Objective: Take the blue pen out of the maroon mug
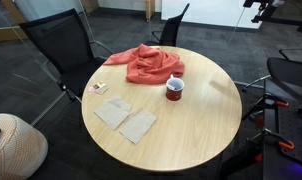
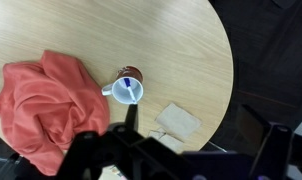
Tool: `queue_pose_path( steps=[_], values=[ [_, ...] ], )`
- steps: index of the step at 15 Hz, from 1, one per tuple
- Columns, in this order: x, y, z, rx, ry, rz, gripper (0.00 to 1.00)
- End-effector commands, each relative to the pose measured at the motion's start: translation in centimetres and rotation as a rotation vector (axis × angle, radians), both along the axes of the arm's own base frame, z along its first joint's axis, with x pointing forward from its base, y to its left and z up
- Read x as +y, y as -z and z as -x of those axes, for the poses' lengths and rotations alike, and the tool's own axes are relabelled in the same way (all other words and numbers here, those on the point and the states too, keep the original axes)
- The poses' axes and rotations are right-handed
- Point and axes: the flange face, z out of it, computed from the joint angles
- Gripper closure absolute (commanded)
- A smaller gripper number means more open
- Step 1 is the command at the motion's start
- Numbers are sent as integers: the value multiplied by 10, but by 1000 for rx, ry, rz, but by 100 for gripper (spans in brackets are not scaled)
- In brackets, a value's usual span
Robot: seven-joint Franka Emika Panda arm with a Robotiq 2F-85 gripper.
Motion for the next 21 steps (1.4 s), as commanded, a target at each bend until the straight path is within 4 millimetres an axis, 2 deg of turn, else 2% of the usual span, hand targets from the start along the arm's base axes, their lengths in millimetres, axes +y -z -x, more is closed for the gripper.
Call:
queue_pose_path(
  steps=[1, 5, 10, 16, 21],
  values=[
    [0, -2, 0, -2, 0, 0, 0],
    [0, -2, -2, -17, -23, -7, 0],
    [7, 15, -32, -108, -165, -4, 0],
    [15, 67, -67, -175, -345, -33, 0],
    [17, 118, -88, -162, -402, -57, 0]
  ],
)
